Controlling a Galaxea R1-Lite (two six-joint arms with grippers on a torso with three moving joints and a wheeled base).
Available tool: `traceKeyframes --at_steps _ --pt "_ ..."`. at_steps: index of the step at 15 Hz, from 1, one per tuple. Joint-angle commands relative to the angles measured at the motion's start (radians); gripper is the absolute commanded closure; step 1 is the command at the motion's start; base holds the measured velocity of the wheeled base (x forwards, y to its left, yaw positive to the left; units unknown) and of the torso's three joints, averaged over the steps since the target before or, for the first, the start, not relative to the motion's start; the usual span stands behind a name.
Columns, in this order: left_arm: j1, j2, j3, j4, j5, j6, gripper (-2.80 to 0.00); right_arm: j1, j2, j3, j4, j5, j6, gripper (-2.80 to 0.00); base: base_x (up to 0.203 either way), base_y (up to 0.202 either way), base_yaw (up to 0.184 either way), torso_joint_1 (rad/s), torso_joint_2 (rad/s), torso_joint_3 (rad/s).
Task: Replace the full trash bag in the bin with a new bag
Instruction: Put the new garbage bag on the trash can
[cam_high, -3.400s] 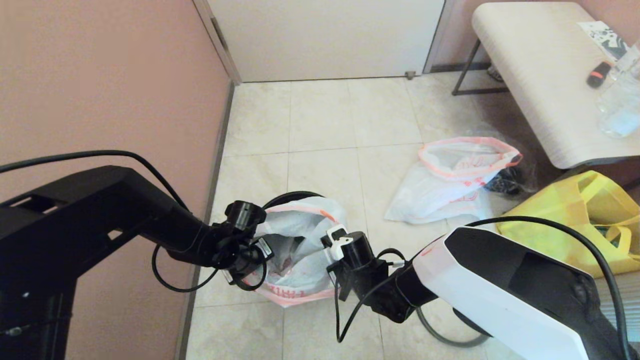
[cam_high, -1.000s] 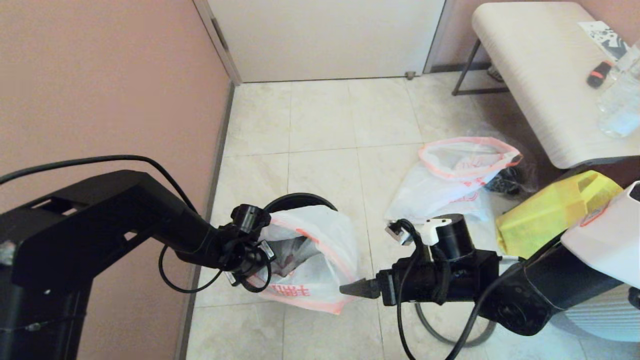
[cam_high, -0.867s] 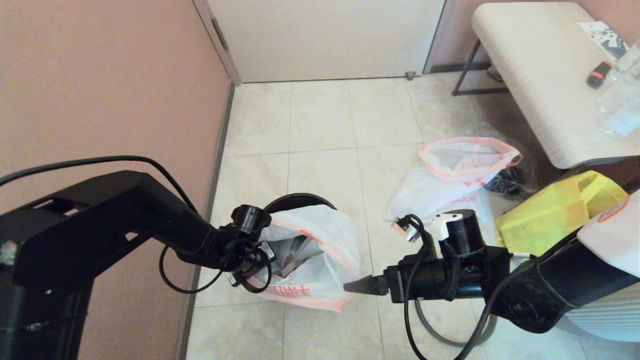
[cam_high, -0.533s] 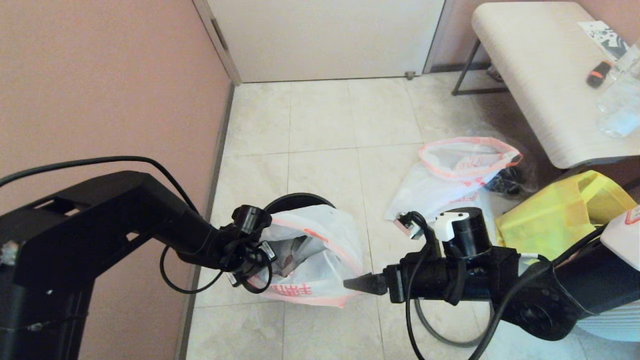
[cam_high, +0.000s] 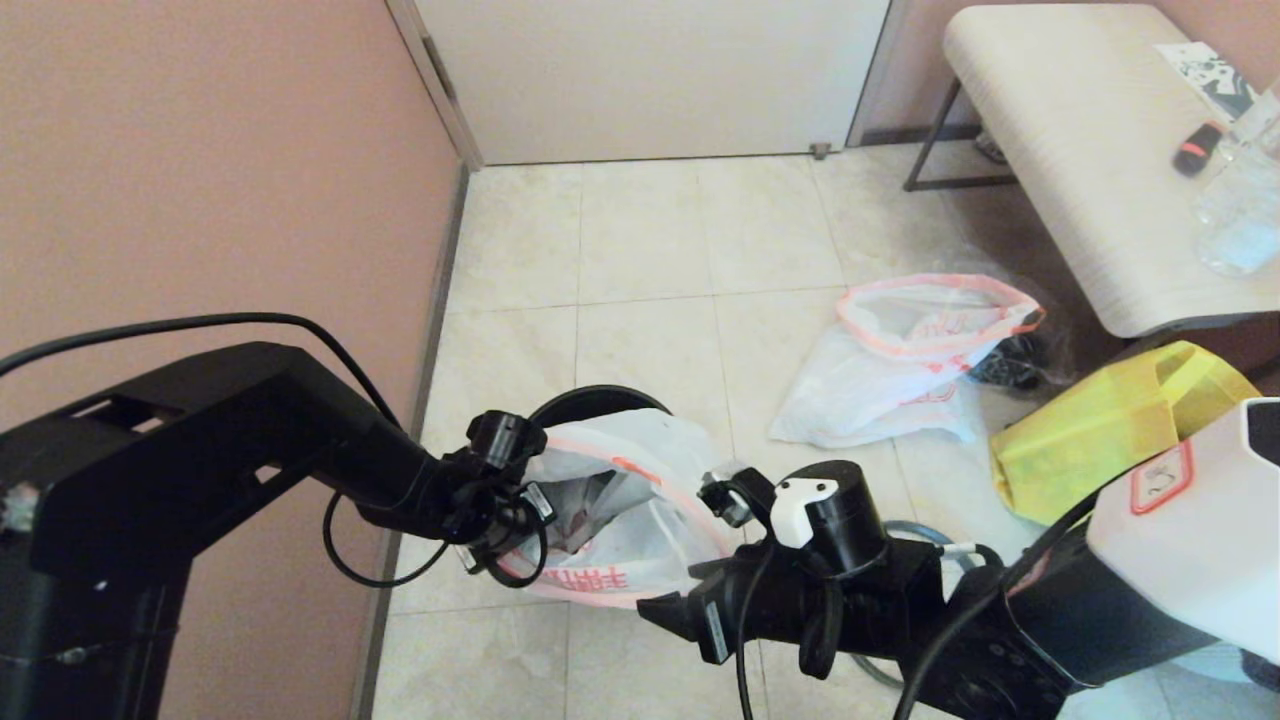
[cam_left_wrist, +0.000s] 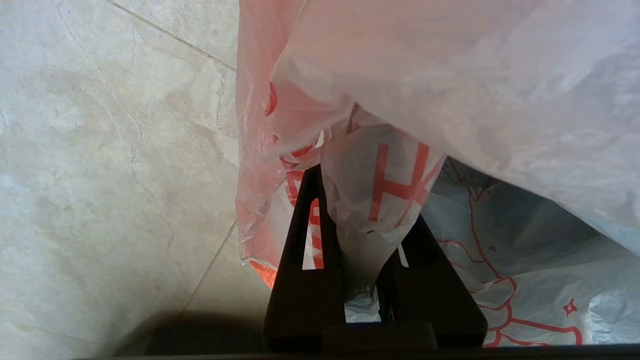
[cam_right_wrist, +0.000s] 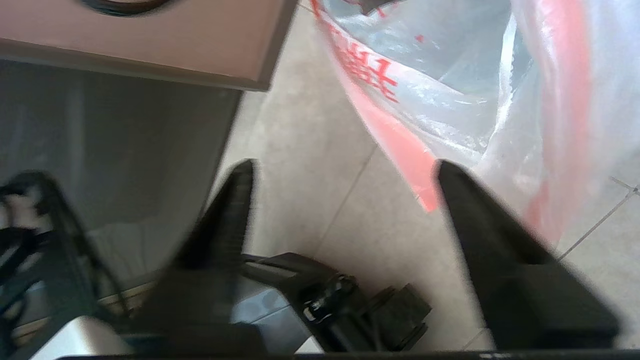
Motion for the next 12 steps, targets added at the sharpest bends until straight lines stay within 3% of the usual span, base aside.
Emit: traceKeyframes --at_steps 1,3,7,12 --pt "-0.004 0.002 0.000 -0.001 0.001 -0.005 0.00 -0.016 0.074 -0.036 -0.006 -0.002 0.000 0.00 0.000 0.000 0.000 0.000 0.00 0.000" --pt "-0.005 0.005 0.000 -0.001 0.001 -0.005 0.00 -0.026 0.105 -0.075 -0.005 -0.008 -0.001 0.00 0.000 0.000 0.000 0.000 0.00 0.000" --pt "-0.004 0.005 0.000 -0.002 0.001 -0.005 0.00 -0.027 0.208 -0.121 -0.003 -0.106 -0.003 0.00 0.000 0.000 0.000 0.000 0.00 0.000" --pt "-0.015 -0.011 0.010 0.001 0.001 -0.007 0.00 -0.095 0.317 -0.207 -0.002 -0.111 -0.016 0.00 0.000 0.000 0.000 0.000 0.00 0.000"
